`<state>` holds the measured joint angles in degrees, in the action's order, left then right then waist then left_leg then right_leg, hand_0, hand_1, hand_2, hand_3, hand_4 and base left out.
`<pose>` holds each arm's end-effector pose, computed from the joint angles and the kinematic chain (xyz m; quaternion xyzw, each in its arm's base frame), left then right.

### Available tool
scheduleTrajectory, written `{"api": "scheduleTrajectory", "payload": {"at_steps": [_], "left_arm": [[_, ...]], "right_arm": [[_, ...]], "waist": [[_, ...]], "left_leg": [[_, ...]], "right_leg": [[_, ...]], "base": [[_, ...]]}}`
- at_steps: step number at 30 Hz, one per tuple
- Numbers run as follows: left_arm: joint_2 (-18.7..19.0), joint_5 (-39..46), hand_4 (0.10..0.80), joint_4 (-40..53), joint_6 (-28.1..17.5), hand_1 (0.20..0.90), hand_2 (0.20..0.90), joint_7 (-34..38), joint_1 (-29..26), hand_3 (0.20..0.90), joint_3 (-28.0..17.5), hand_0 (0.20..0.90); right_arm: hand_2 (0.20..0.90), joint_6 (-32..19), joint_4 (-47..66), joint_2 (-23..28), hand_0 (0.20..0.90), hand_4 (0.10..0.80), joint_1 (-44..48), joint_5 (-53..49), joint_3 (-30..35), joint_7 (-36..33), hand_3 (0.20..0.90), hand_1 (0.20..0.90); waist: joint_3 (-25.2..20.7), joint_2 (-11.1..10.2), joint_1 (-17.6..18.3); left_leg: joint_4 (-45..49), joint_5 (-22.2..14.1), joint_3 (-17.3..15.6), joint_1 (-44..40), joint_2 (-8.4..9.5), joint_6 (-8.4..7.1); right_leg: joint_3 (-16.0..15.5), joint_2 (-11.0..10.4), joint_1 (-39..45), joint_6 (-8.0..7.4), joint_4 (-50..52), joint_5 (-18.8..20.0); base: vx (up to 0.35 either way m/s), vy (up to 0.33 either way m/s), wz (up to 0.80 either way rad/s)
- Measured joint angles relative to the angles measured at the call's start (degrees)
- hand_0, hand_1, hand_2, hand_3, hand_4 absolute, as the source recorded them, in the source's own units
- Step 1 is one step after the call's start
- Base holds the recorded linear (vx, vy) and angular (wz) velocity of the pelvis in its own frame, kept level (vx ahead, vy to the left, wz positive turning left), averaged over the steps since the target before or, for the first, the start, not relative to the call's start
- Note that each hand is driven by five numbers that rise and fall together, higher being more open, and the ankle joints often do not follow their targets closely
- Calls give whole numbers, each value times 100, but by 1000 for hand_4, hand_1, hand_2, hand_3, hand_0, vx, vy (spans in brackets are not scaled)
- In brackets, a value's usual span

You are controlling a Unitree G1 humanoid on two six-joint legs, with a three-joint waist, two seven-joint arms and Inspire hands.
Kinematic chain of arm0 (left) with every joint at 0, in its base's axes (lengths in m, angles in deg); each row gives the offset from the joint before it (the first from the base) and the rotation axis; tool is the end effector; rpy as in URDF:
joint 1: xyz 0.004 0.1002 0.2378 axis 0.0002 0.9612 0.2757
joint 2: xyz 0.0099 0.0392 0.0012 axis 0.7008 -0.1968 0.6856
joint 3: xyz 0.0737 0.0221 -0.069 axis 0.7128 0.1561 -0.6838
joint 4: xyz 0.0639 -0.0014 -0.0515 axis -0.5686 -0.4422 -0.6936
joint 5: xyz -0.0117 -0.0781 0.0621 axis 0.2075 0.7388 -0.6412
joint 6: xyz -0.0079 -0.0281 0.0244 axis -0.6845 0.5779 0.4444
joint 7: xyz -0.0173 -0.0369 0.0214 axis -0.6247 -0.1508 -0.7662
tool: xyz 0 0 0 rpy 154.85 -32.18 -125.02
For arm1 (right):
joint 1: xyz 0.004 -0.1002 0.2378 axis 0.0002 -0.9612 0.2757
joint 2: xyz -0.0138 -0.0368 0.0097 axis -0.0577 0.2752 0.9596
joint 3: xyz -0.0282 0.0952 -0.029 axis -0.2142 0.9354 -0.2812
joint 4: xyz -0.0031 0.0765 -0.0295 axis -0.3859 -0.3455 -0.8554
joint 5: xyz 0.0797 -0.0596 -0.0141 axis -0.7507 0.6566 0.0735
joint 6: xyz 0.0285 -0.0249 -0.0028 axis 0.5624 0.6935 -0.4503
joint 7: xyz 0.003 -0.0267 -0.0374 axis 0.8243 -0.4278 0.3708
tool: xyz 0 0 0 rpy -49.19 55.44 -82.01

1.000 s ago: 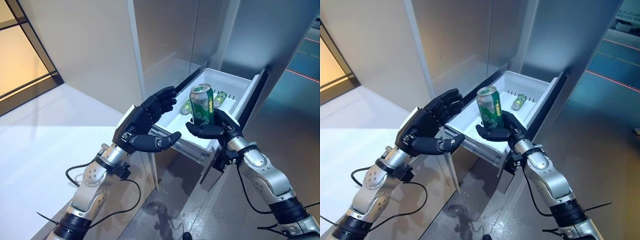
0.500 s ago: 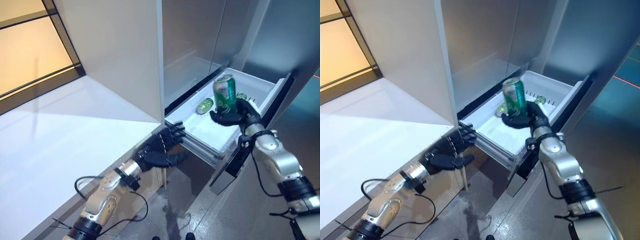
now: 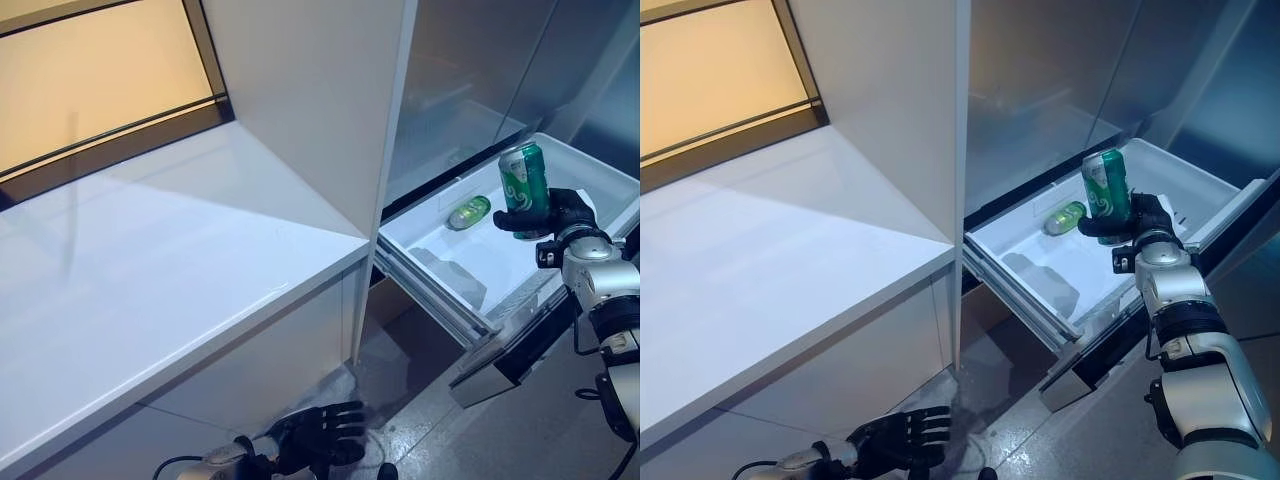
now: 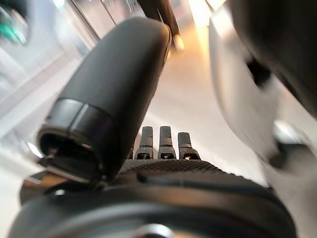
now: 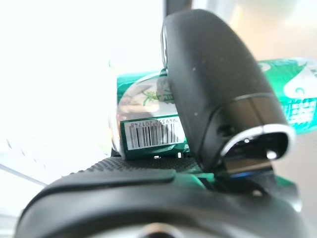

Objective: Put drinks into fridge and close the fridge

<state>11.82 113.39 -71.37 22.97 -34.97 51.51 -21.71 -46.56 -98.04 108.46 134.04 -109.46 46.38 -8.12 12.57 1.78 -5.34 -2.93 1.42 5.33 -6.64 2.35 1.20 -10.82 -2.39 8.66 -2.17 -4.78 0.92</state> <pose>0.1196 0.1916 -0.0668 -0.1014 0.4220 -0.2906 0.8527 0.3149 -0.3121 0.1621 -0.2098 0.1237 -0.1948 0.9501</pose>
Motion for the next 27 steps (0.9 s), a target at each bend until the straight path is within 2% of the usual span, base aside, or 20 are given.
{"api": "scheduleTrajectory", "payload": {"at_steps": [2,4,9,12,21,27], "left_arm": [[-72,-601,800,-463,-296,900,900,410,-126,900,-180,900],[-73,-1160,800,-839,-397,900,900,824,-199,900,-484,900],[-63,-1792,800,-1628,-418,900,900,1559,-507,900,-1149,900],[-63,-2084,800,-2018,-402,900,900,1862,-637,900,-1538,900],[-50,-2442,800,-2175,-472,900,900,1931,-598,900,-1682,900],[-51,-2714,800,-2116,-703,900,900,1746,-628,900,-1678,900]], "right_arm": [[300,147,-1,-34,300,100,0,95,-1,3,200,300],[300,240,0,-120,300,100,-1,120,0,2,200,300],[300,495,2,-259,300,100,1,376,1,20,200,300],[300,710,-8,-368,300,100,1,684,1,264,200,300],[300,780,-182,-438,300,100,0,1496,-13,1450,200,300],[300,771,-179,-417,300,100,31,1719,44,1827,200,300]], "waist": [[120,8,-73],[190,-36,-84],[496,-77,-97],[742,-78,-97],[921,-141,-223],[940,-185,-224]], "left_leg": [[19,1,-1,11,5,-7],[104,-14,-3,149,6,-25],[313,-19,-4,523,15,-31],[397,-24,-23,588,16,-26],[483,-38,-173,595,16,-7],[480,-43,-224,583,1,1]], "right_leg": [[2,10,-3,10,1,6],[0,15,-108,20,24,12],[12,4,-452,46,183,27],[43,-6,-538,45,308,26],[206,-22,-654,38,496,21],[255,-21,-665,33,507,23]], "base": [[22,-77,6],[-35,-58,1],[-71,-31,2],[-9,1,-2],[-46,4,-8],[-6,-36,-4]]}}
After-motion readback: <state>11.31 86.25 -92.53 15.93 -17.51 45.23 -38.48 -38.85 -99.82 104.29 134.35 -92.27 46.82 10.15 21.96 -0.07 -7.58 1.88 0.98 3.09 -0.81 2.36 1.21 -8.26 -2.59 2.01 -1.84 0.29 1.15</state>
